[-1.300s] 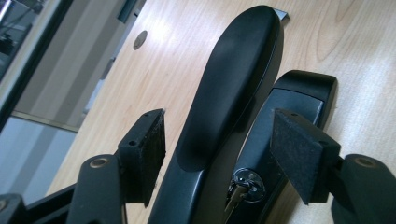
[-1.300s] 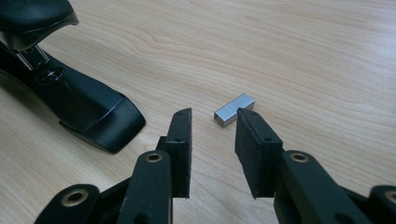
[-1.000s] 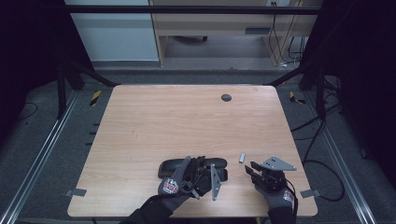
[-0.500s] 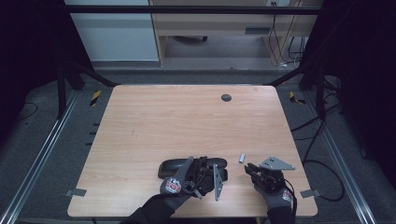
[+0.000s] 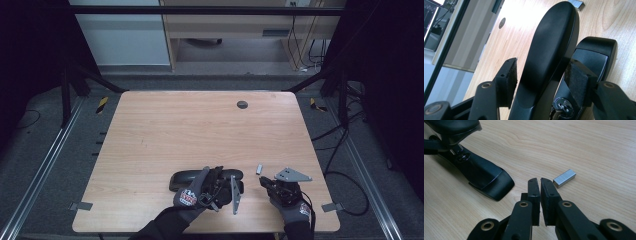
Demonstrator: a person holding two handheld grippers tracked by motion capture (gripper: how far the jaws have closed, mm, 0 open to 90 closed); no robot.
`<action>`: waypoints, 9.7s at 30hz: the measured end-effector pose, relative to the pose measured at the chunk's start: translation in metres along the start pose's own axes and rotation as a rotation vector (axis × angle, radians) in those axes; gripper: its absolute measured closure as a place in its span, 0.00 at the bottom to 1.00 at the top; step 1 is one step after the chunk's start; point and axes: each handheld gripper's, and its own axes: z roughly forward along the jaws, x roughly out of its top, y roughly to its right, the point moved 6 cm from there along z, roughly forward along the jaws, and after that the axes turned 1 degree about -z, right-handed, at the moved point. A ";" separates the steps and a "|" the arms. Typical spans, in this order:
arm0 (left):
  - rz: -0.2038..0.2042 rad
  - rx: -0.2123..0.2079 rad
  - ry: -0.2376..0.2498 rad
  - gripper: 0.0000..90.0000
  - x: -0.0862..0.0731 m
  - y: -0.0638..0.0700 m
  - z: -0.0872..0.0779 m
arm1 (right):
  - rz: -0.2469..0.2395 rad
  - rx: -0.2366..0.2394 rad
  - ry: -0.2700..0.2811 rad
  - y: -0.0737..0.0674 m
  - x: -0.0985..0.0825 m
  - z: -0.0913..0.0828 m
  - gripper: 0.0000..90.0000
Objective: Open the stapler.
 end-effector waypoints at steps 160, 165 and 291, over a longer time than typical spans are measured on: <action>-0.300 0.095 0.151 0.66 -0.027 -0.076 -0.062 | 0.012 0.122 -0.037 -0.061 0.003 0.048 1.00; -0.319 0.094 0.158 0.66 -0.030 -0.079 -0.065 | 0.009 0.124 -0.038 -0.061 0.002 0.048 1.00; -0.716 0.137 0.240 0.61 -0.128 -0.131 -0.108 | 0.001 0.129 -0.039 -0.062 0.002 0.047 1.00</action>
